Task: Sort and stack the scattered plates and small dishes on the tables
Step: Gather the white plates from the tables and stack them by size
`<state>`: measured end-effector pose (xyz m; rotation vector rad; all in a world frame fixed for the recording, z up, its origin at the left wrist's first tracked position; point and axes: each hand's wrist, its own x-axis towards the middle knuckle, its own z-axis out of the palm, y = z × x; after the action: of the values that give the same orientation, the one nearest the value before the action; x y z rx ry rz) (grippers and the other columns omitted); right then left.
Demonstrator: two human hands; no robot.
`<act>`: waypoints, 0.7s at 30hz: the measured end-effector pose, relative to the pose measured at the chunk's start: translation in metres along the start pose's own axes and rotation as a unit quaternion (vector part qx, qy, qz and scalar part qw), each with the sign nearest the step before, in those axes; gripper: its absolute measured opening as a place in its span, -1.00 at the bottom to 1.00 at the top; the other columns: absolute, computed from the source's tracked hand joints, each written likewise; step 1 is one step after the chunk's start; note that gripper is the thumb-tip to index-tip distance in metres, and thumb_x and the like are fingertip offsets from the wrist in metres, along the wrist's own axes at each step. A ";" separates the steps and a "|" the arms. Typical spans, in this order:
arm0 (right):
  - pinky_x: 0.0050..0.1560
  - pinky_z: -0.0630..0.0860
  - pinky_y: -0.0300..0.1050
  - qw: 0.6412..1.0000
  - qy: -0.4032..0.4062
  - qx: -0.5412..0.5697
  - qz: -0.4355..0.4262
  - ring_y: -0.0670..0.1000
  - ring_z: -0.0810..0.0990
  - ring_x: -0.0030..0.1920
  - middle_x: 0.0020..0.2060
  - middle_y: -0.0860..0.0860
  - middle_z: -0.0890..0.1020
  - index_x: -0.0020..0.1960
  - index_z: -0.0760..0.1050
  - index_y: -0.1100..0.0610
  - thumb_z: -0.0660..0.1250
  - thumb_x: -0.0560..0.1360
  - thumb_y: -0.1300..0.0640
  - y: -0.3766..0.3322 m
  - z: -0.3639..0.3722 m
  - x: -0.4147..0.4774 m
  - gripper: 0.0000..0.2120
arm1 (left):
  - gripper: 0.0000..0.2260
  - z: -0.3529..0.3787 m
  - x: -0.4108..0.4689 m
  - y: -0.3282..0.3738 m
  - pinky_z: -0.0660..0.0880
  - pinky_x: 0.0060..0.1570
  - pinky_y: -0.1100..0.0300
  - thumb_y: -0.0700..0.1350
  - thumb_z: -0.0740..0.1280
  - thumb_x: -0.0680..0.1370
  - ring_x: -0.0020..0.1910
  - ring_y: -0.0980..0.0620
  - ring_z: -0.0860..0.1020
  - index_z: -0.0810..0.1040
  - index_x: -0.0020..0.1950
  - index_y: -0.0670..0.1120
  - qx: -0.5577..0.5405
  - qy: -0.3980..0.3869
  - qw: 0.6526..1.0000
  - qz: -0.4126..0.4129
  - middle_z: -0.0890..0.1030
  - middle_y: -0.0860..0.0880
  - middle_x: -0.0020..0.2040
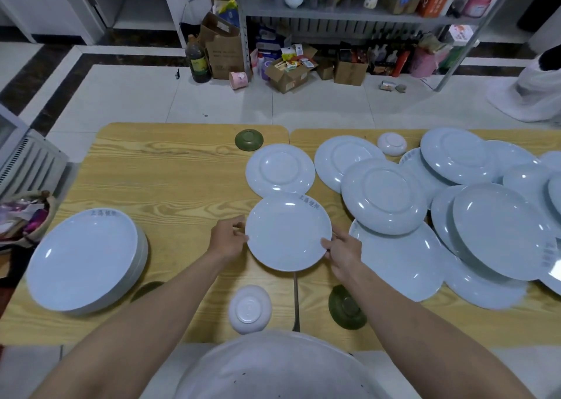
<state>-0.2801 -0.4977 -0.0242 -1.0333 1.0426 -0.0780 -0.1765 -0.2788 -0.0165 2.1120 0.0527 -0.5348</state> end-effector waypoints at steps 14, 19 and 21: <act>-0.26 0.47 -0.35 0.962 0.047 -0.268 -0.028 -0.16 0.54 -0.19 -0.26 -0.19 0.59 0.20 0.62 0.12 0.42 0.39 0.42 0.012 -0.011 0.012 -0.58 | -0.60 0.007 -0.001 -0.016 0.46 -0.19 0.44 -0.47 0.39 0.40 -0.35 0.15 0.47 0.70 0.04 -0.02 0.006 -0.023 0.999 -0.036 0.59 0.06 -0.25; -0.32 0.45 -0.21 0.916 0.035 -0.398 -0.049 -0.01 0.54 -0.25 -0.32 -0.02 0.59 -0.15 0.65 0.24 0.36 0.44 0.21 -0.007 -0.005 0.018 -0.88 | -0.82 0.005 0.003 -0.008 0.36 -0.20 0.19 -0.38 0.33 0.42 -0.28 0.02 0.36 0.60 -0.24 -0.11 0.050 -0.042 0.997 -0.035 0.44 -0.01 -0.30; -0.42 0.32 -0.21 0.898 0.020 -0.437 -0.056 0.00 0.45 -0.32 -0.39 0.01 0.47 -0.32 0.47 0.20 0.35 0.47 0.18 -0.017 -0.003 0.020 -0.79 | -0.83 0.005 0.007 -0.005 0.27 -0.21 0.19 -0.31 0.30 0.46 -0.24 0.03 0.33 0.47 -0.24 -0.06 0.074 -0.047 0.996 -0.034 0.41 -0.02 -0.27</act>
<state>-0.2646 -0.5187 -0.0252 -1.9120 1.0663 0.3095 -0.1734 -0.2814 -0.0255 2.2310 0.0312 -0.6972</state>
